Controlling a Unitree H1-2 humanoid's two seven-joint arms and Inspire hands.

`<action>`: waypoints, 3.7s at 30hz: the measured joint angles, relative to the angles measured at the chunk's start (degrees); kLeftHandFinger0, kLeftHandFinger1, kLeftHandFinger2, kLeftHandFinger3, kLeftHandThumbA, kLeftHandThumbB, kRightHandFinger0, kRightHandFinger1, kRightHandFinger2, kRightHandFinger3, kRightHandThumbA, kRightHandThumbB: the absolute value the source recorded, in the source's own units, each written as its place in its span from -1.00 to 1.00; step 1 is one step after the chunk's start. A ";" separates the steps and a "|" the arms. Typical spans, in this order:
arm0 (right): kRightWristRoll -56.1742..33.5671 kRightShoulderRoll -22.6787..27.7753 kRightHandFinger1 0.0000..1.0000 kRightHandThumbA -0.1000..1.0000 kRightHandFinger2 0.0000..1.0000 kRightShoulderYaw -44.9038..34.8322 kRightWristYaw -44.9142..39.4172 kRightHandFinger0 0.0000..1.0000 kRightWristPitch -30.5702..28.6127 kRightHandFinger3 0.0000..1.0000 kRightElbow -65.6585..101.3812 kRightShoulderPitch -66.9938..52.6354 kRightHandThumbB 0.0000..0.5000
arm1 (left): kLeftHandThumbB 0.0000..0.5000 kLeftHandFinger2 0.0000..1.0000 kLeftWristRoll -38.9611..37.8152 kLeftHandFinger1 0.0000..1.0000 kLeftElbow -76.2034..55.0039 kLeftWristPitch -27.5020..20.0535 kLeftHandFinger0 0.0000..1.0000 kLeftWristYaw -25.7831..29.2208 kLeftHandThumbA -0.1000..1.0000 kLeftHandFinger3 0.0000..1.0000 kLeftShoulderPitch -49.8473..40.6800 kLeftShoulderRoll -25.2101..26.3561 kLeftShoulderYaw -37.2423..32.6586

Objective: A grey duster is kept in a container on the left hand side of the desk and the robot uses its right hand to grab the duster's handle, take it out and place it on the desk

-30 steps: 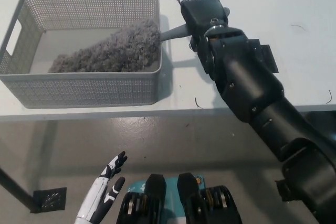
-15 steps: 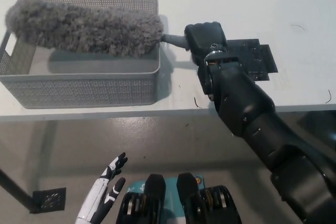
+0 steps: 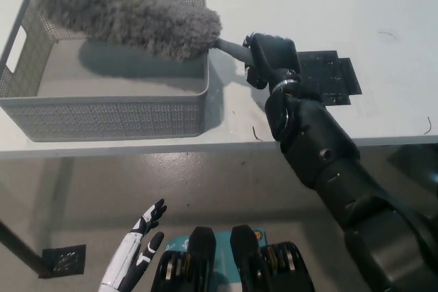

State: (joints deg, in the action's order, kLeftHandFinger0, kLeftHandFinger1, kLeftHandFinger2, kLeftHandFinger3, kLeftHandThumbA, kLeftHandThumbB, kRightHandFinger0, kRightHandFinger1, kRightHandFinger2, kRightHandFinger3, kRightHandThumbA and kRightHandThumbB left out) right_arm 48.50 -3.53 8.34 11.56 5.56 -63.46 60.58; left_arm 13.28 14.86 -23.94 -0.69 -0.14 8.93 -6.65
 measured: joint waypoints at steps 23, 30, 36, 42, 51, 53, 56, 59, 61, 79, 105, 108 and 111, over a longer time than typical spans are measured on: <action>-24.58 -1.40 -0.72 -1.00 0.00 -30.52 1.44 -1.00 -5.37 0.08 1.28 0.49 -0.58 | -0.51 1.00 0.68 1.00 -0.03 -0.01 1.00 0.00 1.00 1.00 0.00 0.01 -0.12; -29.09 1.06 -0.65 -1.00 0.13 -28.10 3.90 -1.00 -8.26 -0.15 11.59 2.12 -0.42 | -0.53 1.00 1.21 1.00 -0.32 -0.23 1.00 -0.01 1.00 1.00 0.09 0.07 -0.62; -26.72 7.66 -0.81 -1.00 -0.03 -18.24 3.74 -1.00 -8.13 -0.06 16.03 -0.97 -0.40 | -0.54 1.00 1.59 1.00 -0.72 -0.24 1.00 0.00 1.00 1.00 -0.10 0.20 -0.60; -23.71 14.78 -0.55 -1.00 0.45 -8.86 2.68 -1.00 -7.95 0.43 16.10 -7.63 -0.36 | -0.53 1.00 1.65 1.00 -2.27 -0.23 1.00 0.00 1.00 1.00 -0.98 0.91 -0.14; -20.65 24.85 -0.23 -1.00 0.64 1.24 -0.23 -1.00 -10.06 0.59 14.28 -14.11 -0.25 | -0.58 1.00 1.71 1.00 -2.90 -0.25 1.00 0.09 1.00 1.00 -2.53 1.14 0.62; -20.39 26.13 -0.18 -1.00 0.67 1.95 -0.32 -0.98 -10.73 0.63 13.59 -15.16 -0.31 | -0.55 1.00 1.71 1.00 -2.95 -0.25 1.00 0.10 1.00 1.00 -2.84 1.14 0.66; -20.29 28.32 -0.57 -1.00 0.19 2.60 -0.66 -1.00 -11.68 0.28 13.22 -17.46 -0.36 | -0.55 1.00 1.72 1.00 -3.00 -0.25 1.00 0.11 1.00 1.00 -3.17 1.16 0.81; -20.18 29.77 -0.41 -1.00 0.70 2.93 -0.99 -1.00 -11.91 0.66 13.22 -18.58 -0.52 | -0.56 1.00 1.75 1.00 -3.15 -0.24 1.00 0.11 1.00 1.00 -3.23 1.18 0.93; -19.92 30.83 -0.19 -1.00 0.88 3.28 -1.04 -1.00 -12.07 0.93 13.19 -18.69 -0.60 | -0.54 1.00 1.80 1.00 -3.17 -0.24 1.00 0.12 1.00 1.00 -3.21 1.18 0.98; -2.57 41.21 1.00 0.36 1.00 22.81 3.06 1.00 -15.35 1.00 19.25 -18.31 1.00 | -0.58 1.00 2.20 1.00 -3.17 -0.17 1.00 0.10 1.00 1.00 -2.46 1.58 0.94; -21.88 41.63 1.00 1.00 1.00 13.46 -24.53 1.00 -4.48 1.00 34.08 -17.61 1.00 | -0.41 1.00 2.23 1.00 -2.35 0.22 1.00 0.03 1.00 1.00 -2.31 2.02 0.52; -24.73 41.55 1.00 1.00 1.00 12.12 -24.70 1.00 -3.82 1.00 34.92 -18.04 1.00 | -0.42 1.00 2.23 1.00 -2.24 0.27 1.00 0.03 1.00 1.00 -2.31 2.02 0.51; -27.80 41.49 1.00 1.00 1.00 10.89 -24.68 1.00 -3.32 1.00 36.25 -19.06 1.00 | -0.42 1.00 2.23 1.00 -2.10 0.31 1.00 0.03 1.00 1.00 -2.30 2.01 0.50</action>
State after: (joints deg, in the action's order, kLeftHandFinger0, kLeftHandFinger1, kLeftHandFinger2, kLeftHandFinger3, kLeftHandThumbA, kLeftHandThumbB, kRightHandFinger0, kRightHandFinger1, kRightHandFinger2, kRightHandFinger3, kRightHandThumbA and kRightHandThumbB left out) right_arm 20.70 37.96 19.23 -13.13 2.24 -27.21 41.52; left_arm 15.52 12.77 -23.62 -0.66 -2.45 10.94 -6.15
